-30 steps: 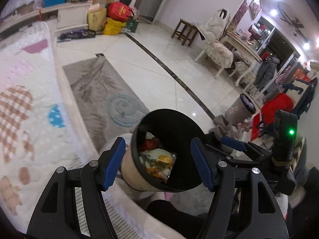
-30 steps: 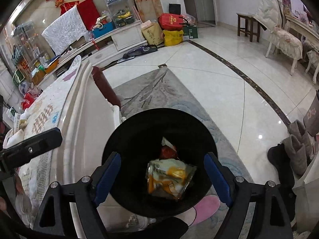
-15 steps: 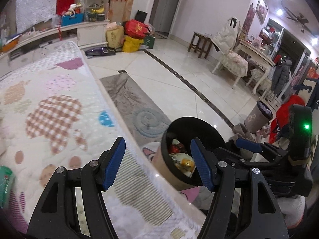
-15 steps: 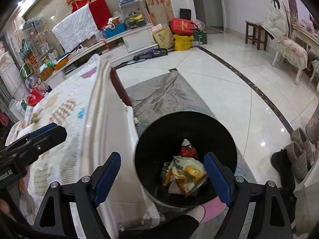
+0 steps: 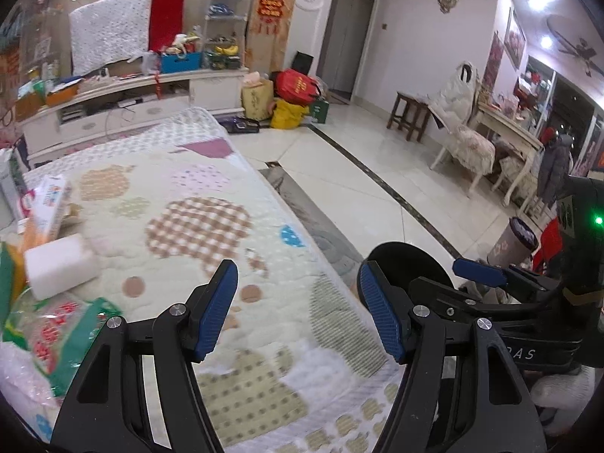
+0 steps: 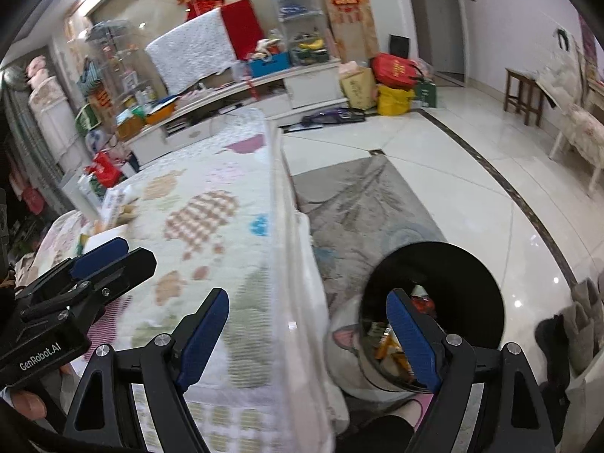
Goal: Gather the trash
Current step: 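Move both open tools back over the trash on the table, then grasp the green-yellow sponge with the left tool while the right tool grasps the white foam block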
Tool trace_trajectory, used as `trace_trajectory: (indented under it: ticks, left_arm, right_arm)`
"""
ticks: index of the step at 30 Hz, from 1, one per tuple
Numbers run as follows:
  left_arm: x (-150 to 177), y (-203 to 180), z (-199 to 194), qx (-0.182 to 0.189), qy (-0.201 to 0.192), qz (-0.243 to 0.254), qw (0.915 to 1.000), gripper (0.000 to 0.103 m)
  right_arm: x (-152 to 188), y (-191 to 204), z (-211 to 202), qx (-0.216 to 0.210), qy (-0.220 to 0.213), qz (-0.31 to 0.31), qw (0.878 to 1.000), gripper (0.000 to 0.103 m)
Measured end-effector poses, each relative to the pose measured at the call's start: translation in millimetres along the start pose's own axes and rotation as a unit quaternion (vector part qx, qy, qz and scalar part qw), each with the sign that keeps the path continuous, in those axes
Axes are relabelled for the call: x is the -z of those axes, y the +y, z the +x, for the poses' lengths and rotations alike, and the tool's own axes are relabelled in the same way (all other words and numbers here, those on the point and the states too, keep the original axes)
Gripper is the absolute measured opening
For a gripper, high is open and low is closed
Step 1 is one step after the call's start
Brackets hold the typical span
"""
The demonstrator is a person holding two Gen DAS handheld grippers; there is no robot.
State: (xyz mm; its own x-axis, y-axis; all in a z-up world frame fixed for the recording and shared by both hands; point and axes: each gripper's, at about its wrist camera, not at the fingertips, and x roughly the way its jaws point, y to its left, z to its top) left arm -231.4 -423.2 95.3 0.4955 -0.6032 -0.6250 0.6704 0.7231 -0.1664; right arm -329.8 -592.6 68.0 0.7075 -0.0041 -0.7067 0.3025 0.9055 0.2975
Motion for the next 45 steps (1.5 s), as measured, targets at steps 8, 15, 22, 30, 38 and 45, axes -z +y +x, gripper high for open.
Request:
trace_trajectory:
  ticks: [8,15,22,30,38,45]
  left_arm:
    - [5,35,-38,-0.034,-0.023,-0.012,0.9991,0.067]
    - [14,78,-63,-0.068,-0.035,-0.042,0.9962,0.067]
    - [24,121,-78,-0.098,-0.034,-0.071,0.9921,0.067]
    - [40,183,-101,-0.108,-0.034,-0.107,0.9878,0.067]
    - [62,250,-108,-0.105,-0.001,-0.131,0.9858,0.067]
    - [68,283,-97,-0.105,0.014,-0.132,0.9855,0.067]
  right_arm:
    - [-4,52,9,-0.029,0.003,-0.029,0.999,0.084]
    - [-3,91,24,-0.048,0.012,-0.049,0.998,0.084]
    - [-1,121,34,-0.062,0.021,-0.068,0.996,0.084]
    - [3,155,50,-0.090,0.040,-0.088,0.991,0.084]
    - [12,198,69,-0.134,0.068,-0.115,0.982,0.085]
    - [19,235,89,-0.163,0.094,-0.136,0.973,0.088]
